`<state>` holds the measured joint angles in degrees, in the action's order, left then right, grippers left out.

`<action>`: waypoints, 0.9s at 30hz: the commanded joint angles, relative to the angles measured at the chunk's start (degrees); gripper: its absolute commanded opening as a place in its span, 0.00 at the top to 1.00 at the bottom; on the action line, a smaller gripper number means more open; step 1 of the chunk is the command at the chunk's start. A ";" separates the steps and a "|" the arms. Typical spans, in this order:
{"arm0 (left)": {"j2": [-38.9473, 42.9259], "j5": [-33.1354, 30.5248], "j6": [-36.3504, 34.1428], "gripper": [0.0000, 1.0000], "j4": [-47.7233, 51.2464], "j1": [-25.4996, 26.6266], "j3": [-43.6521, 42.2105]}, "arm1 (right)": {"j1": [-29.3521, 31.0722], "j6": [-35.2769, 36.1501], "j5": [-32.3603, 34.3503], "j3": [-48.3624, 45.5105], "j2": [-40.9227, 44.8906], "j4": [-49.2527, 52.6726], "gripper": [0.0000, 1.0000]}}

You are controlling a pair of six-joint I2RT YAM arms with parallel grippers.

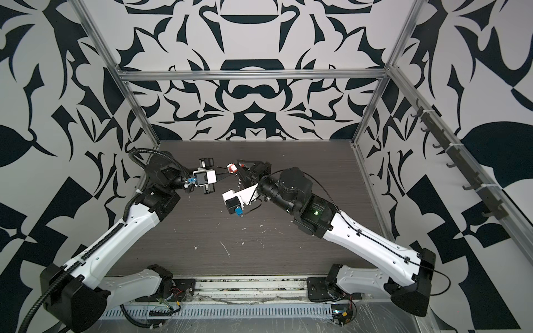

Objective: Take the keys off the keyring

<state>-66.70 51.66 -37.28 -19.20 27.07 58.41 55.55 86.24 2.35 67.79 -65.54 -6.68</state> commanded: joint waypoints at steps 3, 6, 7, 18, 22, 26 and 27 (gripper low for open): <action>0.23 -1.69 0.95 1.00 -2.29 -0.37 -1.72 | 0.70 -3.95 -0.22 3.31 1.21 -6.94 0.69; -0.54 -1.49 2.56 1.00 -5.45 -0.39 -2.58 | 0.70 -5.61 -0.98 4.62 -0.12 -7.76 0.68; -0.82 -1.32 3.50 1.00 -6.85 -0.36 -2.77 | 0.71 -5.44 -1.03 4.89 -0.69 -8.54 0.66; -4.21 -2.09 6.60 1.00 -15.19 -0.44 -1.18 | 0.70 -5.94 0.04 8.65 -3.85 -12.54 0.54; -4.65 -1.98 6.78 1.00 -17.31 -0.42 -0.96 | 0.34 -10.27 -0.69 10.27 -1.53 -10.71 0.54; -4.75 -1.04 6.11 1.00 -18.27 -0.37 -1.28 | -2.05 -18.51 -3.86 12.99 1.72 -3.31 0.55; -4.67 -0.84 5.98 1.00 -18.98 -0.41 -1.59 | -3.55 -21.36 -5.68 14.02 2.49 -0.23 0.55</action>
<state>-71.64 49.87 -31.35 -33.63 26.96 56.29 54.33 74.04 0.03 77.08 -66.83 -10.76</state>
